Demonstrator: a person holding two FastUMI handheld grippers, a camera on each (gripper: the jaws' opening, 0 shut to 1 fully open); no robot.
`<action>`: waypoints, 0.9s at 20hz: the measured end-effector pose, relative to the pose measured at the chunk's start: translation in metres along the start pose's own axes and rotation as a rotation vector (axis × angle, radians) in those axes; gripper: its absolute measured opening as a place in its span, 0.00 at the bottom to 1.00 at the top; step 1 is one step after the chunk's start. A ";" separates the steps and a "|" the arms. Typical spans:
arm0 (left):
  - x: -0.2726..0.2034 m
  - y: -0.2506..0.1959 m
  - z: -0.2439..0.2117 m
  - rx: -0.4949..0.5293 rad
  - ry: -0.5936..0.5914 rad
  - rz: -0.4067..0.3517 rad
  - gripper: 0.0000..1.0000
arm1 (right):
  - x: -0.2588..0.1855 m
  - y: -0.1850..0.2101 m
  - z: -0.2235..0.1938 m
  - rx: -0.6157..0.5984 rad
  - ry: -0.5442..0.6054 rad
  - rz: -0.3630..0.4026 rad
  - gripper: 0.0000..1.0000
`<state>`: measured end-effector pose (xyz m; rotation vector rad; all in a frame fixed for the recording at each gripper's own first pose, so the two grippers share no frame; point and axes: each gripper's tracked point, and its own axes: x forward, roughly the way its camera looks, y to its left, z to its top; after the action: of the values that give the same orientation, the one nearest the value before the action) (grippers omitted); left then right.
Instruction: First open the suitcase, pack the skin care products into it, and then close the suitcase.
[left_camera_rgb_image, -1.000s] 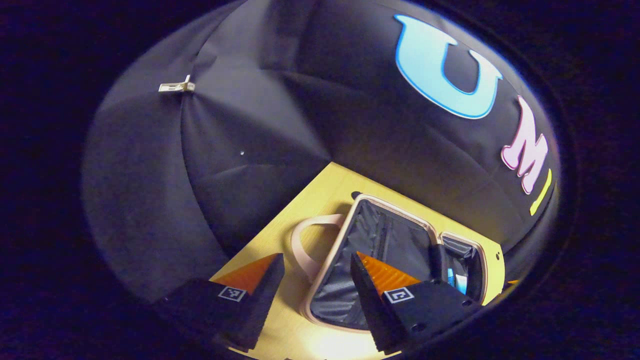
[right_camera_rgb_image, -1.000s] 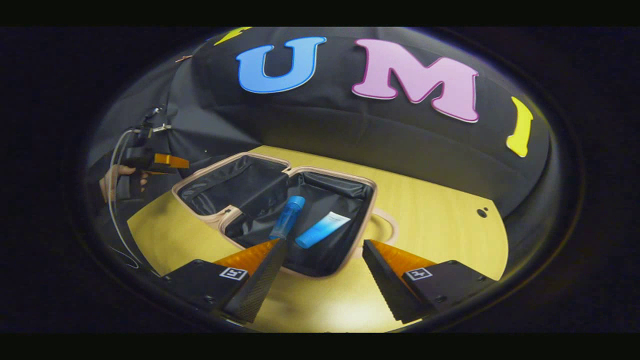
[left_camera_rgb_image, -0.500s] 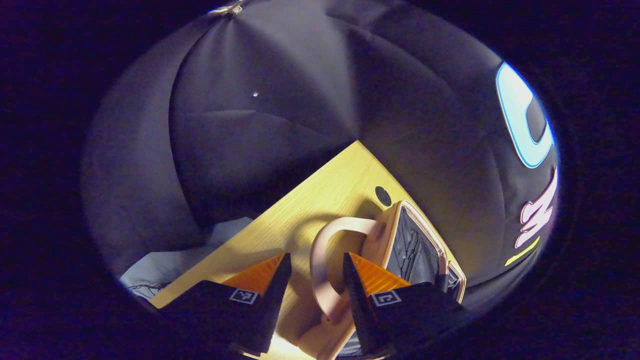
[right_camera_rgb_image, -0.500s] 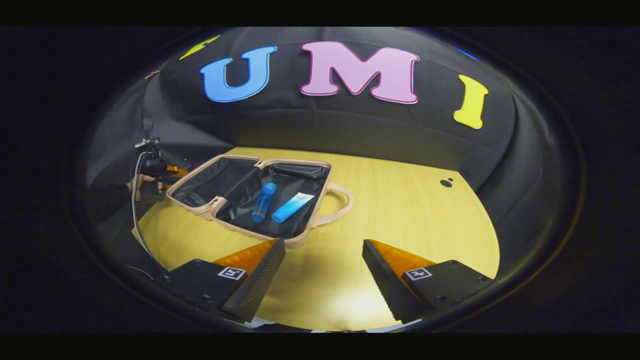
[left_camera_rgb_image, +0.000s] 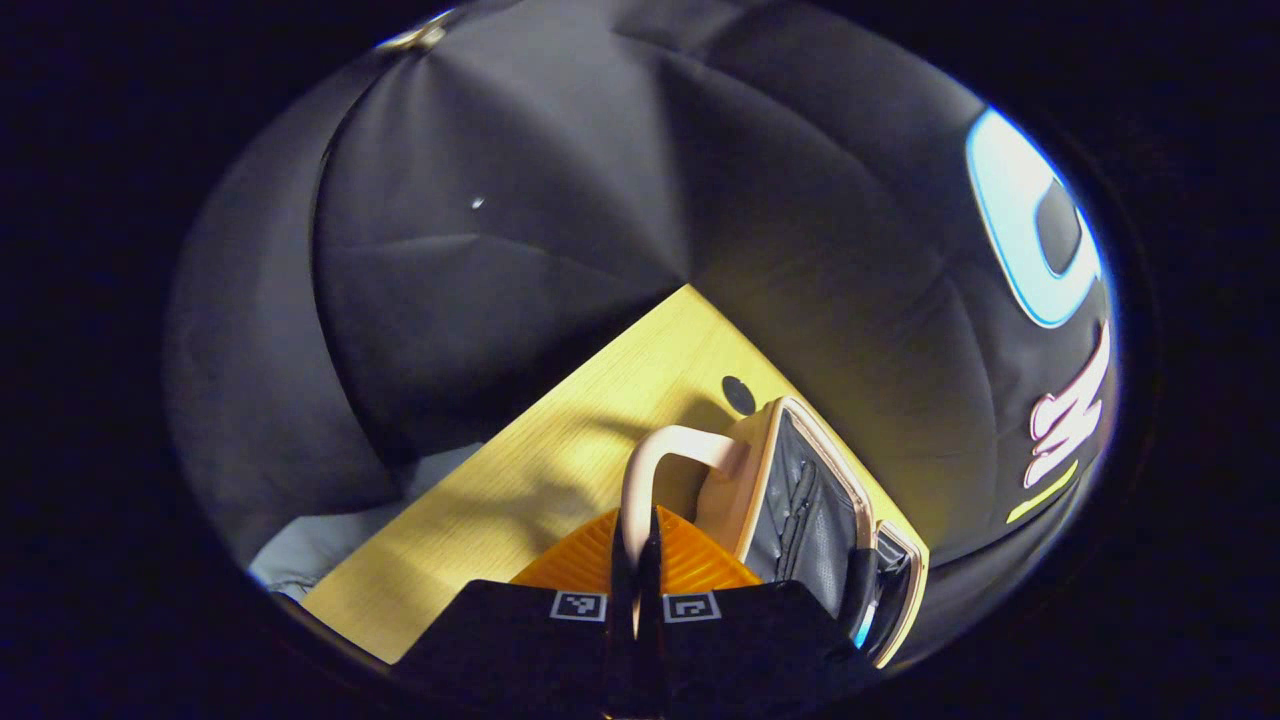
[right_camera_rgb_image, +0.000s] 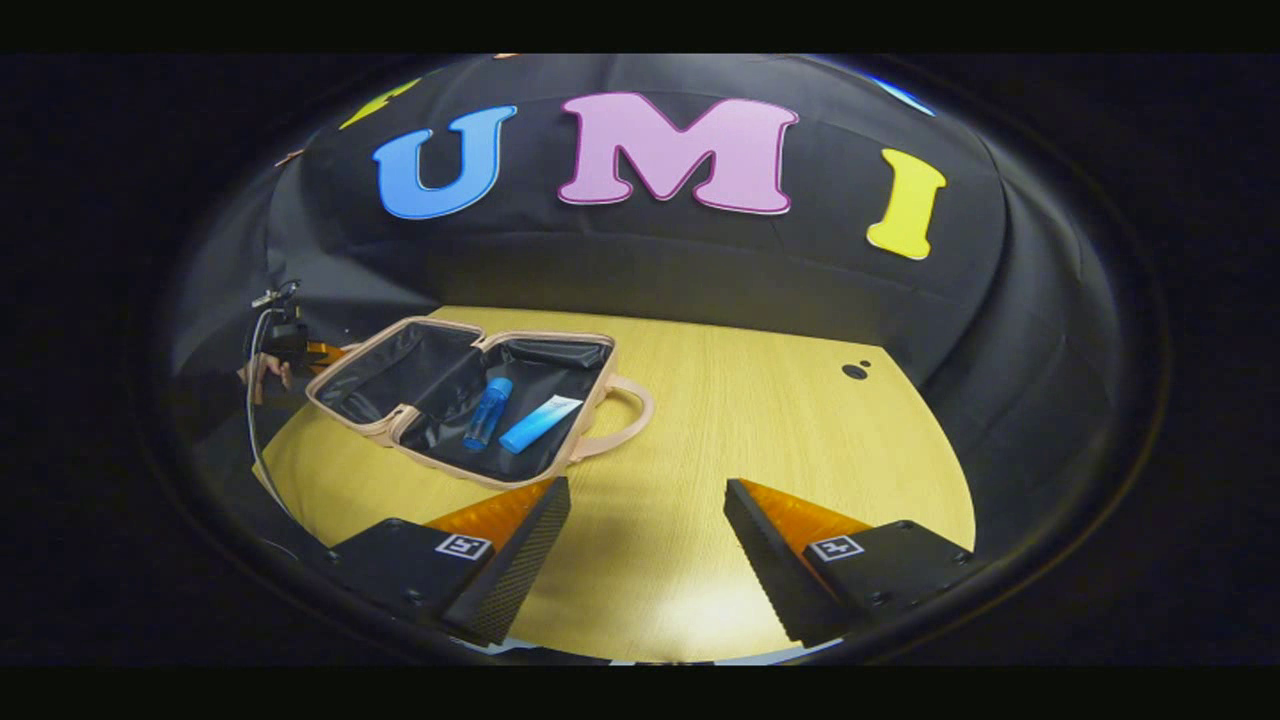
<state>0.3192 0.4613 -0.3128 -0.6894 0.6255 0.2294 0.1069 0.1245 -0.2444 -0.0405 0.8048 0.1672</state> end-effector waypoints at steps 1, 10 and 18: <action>-0.015 -0.008 0.015 0.017 -0.033 -0.020 0.06 | -0.002 -0.001 0.002 -0.001 0.000 0.009 0.98; -0.151 -0.219 0.037 0.228 -0.185 -0.190 0.06 | -0.008 -0.018 0.042 0.094 -0.091 0.126 0.98; -0.184 -0.389 -0.085 0.175 -0.140 -0.333 0.06 | -0.004 -0.057 0.060 0.116 -0.141 0.232 0.97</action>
<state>0.2882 0.1125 -0.0487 -0.5919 0.3839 -0.0856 0.1565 0.0738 -0.2018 0.1733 0.6761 0.3383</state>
